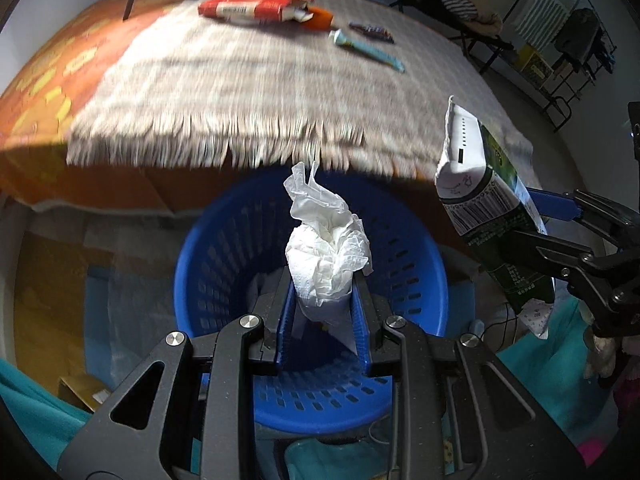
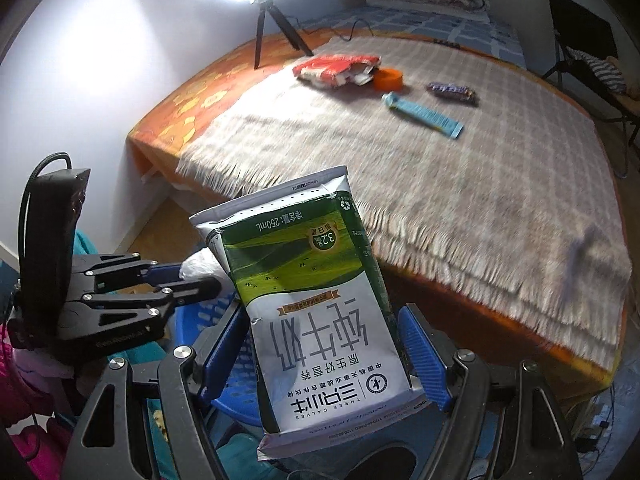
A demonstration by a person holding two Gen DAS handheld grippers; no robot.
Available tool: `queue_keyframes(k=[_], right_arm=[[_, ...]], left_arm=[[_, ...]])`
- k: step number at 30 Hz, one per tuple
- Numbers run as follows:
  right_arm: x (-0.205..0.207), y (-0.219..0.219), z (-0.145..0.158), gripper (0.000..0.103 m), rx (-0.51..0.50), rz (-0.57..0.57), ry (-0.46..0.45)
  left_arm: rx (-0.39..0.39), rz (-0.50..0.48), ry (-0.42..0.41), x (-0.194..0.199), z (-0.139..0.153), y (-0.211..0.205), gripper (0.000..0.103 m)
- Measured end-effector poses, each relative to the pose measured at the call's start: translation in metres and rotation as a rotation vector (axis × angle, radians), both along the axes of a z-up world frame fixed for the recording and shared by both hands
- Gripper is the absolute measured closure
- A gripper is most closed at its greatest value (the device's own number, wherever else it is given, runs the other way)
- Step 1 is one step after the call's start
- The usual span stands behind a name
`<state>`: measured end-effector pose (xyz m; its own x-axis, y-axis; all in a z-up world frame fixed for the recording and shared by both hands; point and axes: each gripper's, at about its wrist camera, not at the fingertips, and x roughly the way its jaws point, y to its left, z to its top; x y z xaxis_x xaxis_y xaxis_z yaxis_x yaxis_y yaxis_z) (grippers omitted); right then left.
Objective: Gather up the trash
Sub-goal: 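Carry tissue and milk carton over the blue basket and release both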
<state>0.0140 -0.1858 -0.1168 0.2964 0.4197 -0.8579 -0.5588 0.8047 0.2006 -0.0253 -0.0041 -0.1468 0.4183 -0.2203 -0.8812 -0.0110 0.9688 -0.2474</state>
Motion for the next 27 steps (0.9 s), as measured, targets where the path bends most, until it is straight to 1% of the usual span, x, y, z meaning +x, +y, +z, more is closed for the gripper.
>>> queue_keyframes(k=[12, 21, 27], right_arm=[[-0.013, 0.017, -0.034, 0.024, -0.041, 0.035, 0.05], [-0.011, 0.026, -0.053, 0.024, -0.073, 0.049, 0.072], [-0.008, 0.03, -0.06, 0.024, -0.083, 0.047, 0.086]], left_arm=[[0.0, 0.011, 0.107, -0.011, -0.042, -0.004, 0.078], [0.016, 0.025, 0.136, -0.01, -0.055, 0.0, 0.078], [0.022, 0.031, 0.146, -0.007, -0.06, 0.0, 0.078]])
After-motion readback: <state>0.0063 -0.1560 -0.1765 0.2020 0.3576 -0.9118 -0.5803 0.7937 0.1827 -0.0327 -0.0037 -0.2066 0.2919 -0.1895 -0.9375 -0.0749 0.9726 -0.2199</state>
